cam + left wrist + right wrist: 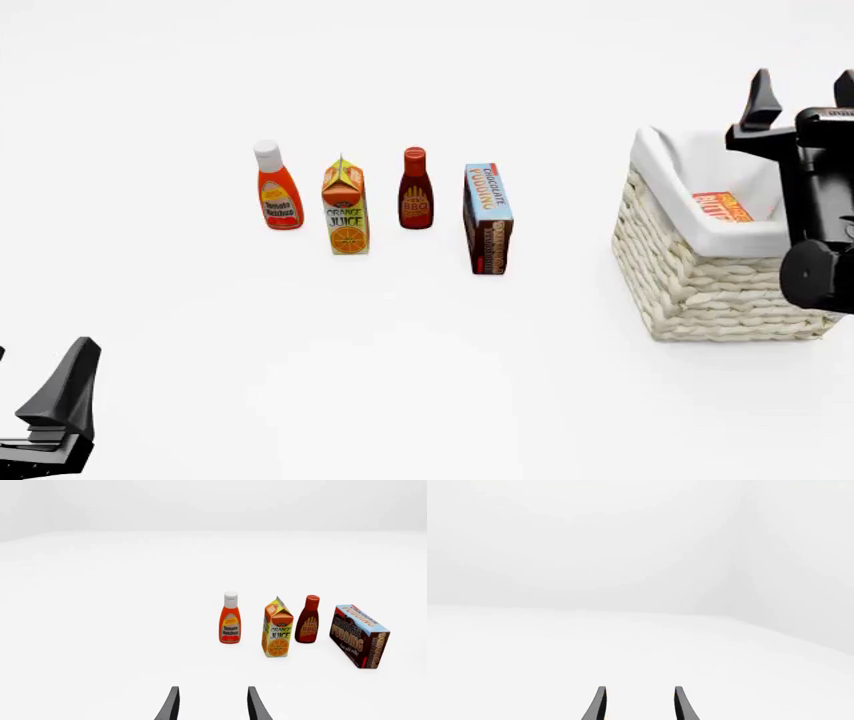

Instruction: Pick the butter and place it in the basket.

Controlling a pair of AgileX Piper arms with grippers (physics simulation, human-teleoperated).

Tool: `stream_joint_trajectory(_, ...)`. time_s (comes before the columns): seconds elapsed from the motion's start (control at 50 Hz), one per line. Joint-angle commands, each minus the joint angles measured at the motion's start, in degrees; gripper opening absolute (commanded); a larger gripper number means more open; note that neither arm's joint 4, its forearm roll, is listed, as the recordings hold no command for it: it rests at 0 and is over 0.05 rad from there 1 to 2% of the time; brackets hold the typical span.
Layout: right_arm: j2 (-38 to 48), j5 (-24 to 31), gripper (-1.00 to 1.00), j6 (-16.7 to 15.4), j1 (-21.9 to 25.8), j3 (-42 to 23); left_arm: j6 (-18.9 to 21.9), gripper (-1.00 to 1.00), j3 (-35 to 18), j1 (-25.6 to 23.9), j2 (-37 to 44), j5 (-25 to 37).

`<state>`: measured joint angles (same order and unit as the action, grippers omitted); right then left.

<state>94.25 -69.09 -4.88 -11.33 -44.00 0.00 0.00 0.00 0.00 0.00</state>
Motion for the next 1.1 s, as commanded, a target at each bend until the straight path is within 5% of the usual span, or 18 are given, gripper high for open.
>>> stream_joint_trajectory(0.02,-0.42,0.3,1.0,0.7,-0.07,-0.21,0.0,1.0,0.0,0.0,0.0,0.0)
stream_joint_trajectory(0.36,-1.99,1.12,1.0,1.29,-0.68,0.44,0.0,1.0,0.0,0.0,0.0,0.0)
stream_joint_trajectory(0.58,-8.86,6.58,1.0,4.25,-1.63,0.81,0.0,1.0,0.0,0.0,0.0,0.0)
stream_joint_trajectory(0.6,-11.46,8.96,1.0,6.63,-2.9,0.87,0.0,1.0,0.0,0.0,0.0,0.0)
stream_joint_trajectory(0.76,-20.3,14.87,1.0,11.27,-4.97,2.25,0.0,1.0,0.0,0.0,0.0,0.0)
stream_joint_trajectory(0.8,-25.76,12.43,1.0,13.21,-4.08,6.19,0.0,1.0,0.0,0.0,0.0,0.0)
stream_joint_trajectory(0.86,-35.41,10.57,1.0,18.78,-3.74,12.54,0.0,1.0,0.0,0.0,0.0,0.0)
stream_joint_trajectory(0.88,-41.04,9.71,1.0,26.71,-8.61,17.12,0.0,1.0,0.0,0.0,0.0,0.0)
stream_joint_trajectory(0.9,-45.01,12.33,1.0,30.95,-12.98,19.06,0.0,1.0,0.0,0.0,0.0,0.0)
stream_joint_trajectory(0.92,-46.71,11.61,1.0,32.18,-11.81,20.28,0.0,1.0,0.0,0.0,0.0,0.0)
stream_joint_trajectory(0.96,-50.13,12.39,1.0,25.78,-2.6,21.03,0.0,1.0,0.0,0.0,0.0,0.0)
stream_joint_trajectory(0.98,-52.28,13.77,1.0,25.37,0.92,21.82,0.0,1.0,0.0,0.0,0.0,0.0)
stream_joint_trajectory(1.02,-56.45,14.97,1.0,28.76,-0.49,24.23,0.0,1.0,0.0,0.0,0.0,0.0)
stream_joint_trajectory(1.04,-59.87,12.74,1.0,27.64,2.61,27.17,0.0,1.0,0.0,0.0,0.0,0.0)
stream_joint_trajectory(1.08,-66.51,1.89,1.0,19.93,9.03,34.92,0.0,1.0,0.0,0.0,0.0,0.0)
stream_joint_trajectory(1.1,-75.3,-0.77,1.0,20.29,8.52,40.39,0.0,1.0,0.0,0.0,0.0,0.0)
